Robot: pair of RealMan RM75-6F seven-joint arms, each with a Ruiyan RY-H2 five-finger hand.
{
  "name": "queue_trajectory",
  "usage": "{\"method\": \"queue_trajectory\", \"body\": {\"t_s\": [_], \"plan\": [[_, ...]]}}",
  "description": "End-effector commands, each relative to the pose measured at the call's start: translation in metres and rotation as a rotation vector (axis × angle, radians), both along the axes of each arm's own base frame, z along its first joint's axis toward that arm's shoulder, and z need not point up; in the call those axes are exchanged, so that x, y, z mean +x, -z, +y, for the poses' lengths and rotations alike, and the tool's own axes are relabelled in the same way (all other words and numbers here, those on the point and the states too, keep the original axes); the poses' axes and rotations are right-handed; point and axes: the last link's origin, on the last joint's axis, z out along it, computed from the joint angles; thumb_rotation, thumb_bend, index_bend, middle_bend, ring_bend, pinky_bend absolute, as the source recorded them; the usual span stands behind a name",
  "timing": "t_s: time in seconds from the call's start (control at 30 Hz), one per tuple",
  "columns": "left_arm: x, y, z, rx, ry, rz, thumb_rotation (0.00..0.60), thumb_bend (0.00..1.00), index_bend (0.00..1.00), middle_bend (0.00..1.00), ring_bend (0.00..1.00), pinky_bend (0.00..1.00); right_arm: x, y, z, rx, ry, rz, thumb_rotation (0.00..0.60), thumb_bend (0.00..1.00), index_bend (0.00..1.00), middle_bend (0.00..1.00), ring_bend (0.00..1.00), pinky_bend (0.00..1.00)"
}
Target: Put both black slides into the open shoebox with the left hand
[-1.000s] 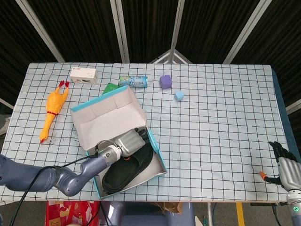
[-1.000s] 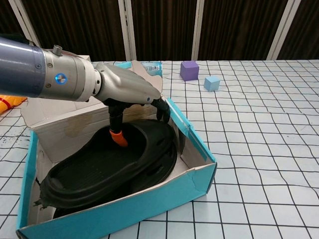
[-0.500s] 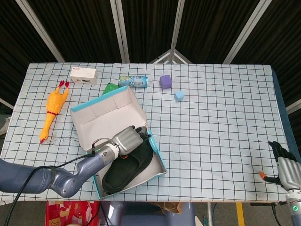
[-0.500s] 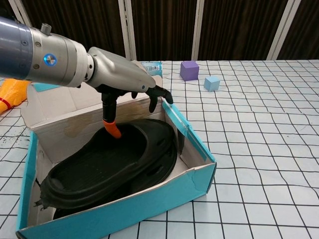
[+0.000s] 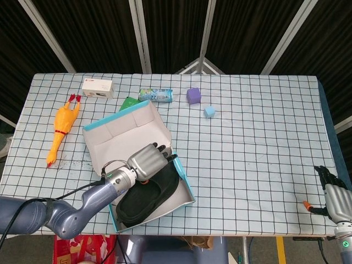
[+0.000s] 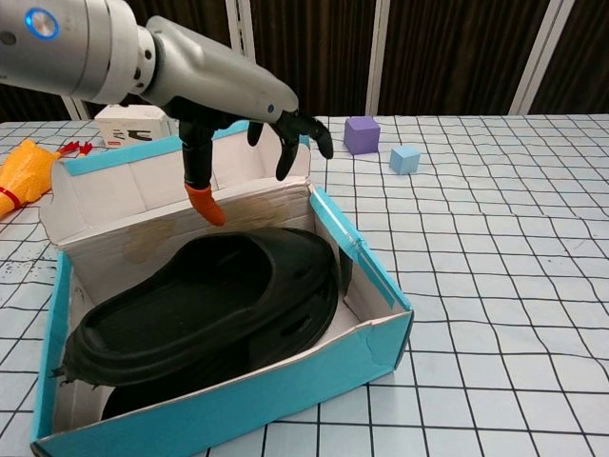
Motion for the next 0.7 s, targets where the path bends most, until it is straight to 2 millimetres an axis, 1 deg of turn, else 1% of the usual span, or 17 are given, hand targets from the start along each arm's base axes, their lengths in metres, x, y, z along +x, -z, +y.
{"method": "queue_trajectory", "body": {"t_s": [0.03, 0.07, 0.13, 0.23, 0.33, 0.43, 0.57, 0.7], "plan": [[0.005, -0.012, -0.011, -0.030, -0.009, -0.092, 0.600, 0.14, 0.25, 0.43, 0.29, 0.36, 0.001, 0.000, 0.001, 0.000, -0.002, 0.000, 0.600, 0.25, 0.00, 0.02, 0.10, 0.13], [0.006, -0.013, -0.012, -0.037, -0.012, -0.110, 0.600, 0.15, 0.29, 0.46, 0.32, 0.39, 0.001, 0.000, 0.001, -0.001, -0.003, 0.001, 0.600, 0.25, 0.00, 0.02, 0.10, 0.13], [0.005, -0.015, -0.016, -0.058, -0.015, -0.156, 0.600, 0.16, 0.32, 0.48, 0.34, 0.41, 0.001, 0.001, 0.001, -0.001, -0.003, 0.000, 0.600, 0.25, 0.00, 0.02, 0.10, 0.13], [-0.002, -0.015, -0.021, -0.100, -0.039, -0.174, 0.600, 0.16, 0.32, 0.48, 0.35, 0.41, 0.002, 0.001, 0.000, 0.001, -0.005, 0.001, 0.600, 0.24, 0.00, 0.02, 0.10, 0.13], [-0.009, -0.014, -0.026, -0.156, -0.093, -0.194, 0.600, 0.20, 0.34, 0.53, 0.38, 0.42, 0.001, 0.001, 0.000, 0.001, -0.004, 0.001, 0.600, 0.25, 0.00, 0.02, 0.10, 0.13], [-0.014, -0.013, -0.028, -0.197, -0.139, -0.207, 0.600, 0.21, 0.36, 0.55, 0.40, 0.43, 0.001, 0.000, -0.001, 0.000, -0.001, 0.000, 0.600, 0.25, 0.00, 0.02, 0.10, 0.13], [-0.022, -0.012, -0.028, -0.218, -0.140, -0.179, 0.600, 0.22, 0.38, 0.58, 0.42, 0.45, 0.001, 0.000, -0.001, 0.002, -0.001, 0.001, 0.600, 0.25, 0.00, 0.02, 0.10, 0.13], [-0.028, -0.007, -0.032, -0.248, -0.157, -0.168, 0.600, 0.22, 0.39, 0.60, 0.44, 0.47, 0.001, 0.000, -0.002, 0.004, -0.001, 0.000, 0.600, 0.24, 0.00, 0.02, 0.10, 0.13]]}}
